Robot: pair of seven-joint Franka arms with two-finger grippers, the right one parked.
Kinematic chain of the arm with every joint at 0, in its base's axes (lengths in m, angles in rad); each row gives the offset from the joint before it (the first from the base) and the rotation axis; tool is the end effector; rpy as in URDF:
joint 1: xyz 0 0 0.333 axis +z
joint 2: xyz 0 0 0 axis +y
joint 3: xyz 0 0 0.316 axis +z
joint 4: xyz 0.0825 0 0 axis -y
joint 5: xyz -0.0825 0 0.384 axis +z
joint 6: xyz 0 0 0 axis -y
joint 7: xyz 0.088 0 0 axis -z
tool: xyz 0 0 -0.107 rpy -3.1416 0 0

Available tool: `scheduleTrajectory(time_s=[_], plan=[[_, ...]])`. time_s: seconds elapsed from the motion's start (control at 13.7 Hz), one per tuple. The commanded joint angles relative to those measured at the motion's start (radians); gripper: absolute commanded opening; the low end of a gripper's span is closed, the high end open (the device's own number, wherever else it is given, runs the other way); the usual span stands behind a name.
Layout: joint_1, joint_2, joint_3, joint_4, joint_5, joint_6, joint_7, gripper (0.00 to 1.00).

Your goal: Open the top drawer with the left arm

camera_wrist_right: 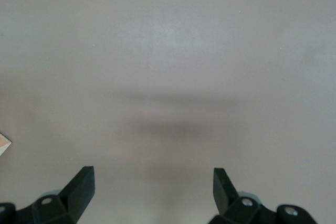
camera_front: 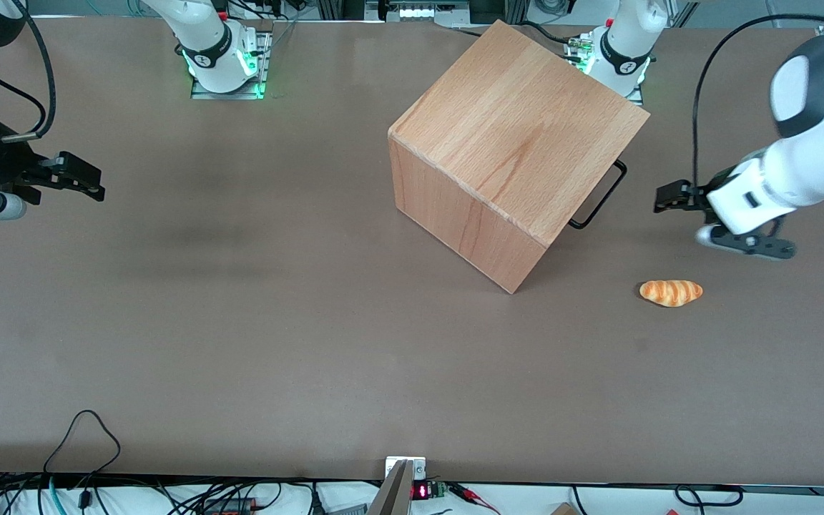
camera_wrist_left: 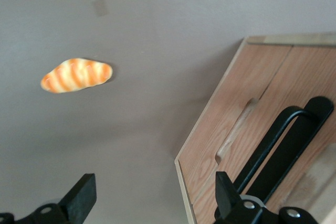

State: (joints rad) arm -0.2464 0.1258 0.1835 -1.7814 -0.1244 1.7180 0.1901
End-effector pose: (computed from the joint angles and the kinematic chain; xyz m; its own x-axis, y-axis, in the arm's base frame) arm 0.5753 -0.0517 0.4672 0.9595 -0.2280 -0.1654 -0.2084 -0.9696 0.1280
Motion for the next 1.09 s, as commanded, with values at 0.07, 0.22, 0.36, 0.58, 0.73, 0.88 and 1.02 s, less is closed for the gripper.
scheduleTrajectory(time_s=[0.07, 0.22, 0.36, 0.58, 0.73, 0.88, 1.02], plan=[[-0.004, -0.018, -0.048, -0.091, -0.017, 0.046, 0.129, 1.00], [-0.004, -0.018, -0.067, -0.101, -0.017, 0.048, 0.134, 1.00], [-0.004, -0.021, -0.082, -0.114, -0.017, 0.043, 0.156, 1.00], [-0.004, -0.021, -0.101, -0.133, -0.062, 0.046, 0.233, 1.00], [-0.004, -0.021, -0.099, -0.141, -0.081, 0.046, 0.270, 1.00], [-0.002, -0.020, -0.099, -0.141, -0.101, 0.049, 0.293, 1.00], [-0.002, -0.017, -0.099, -0.142, -0.101, 0.060, 0.298, 1.00]])
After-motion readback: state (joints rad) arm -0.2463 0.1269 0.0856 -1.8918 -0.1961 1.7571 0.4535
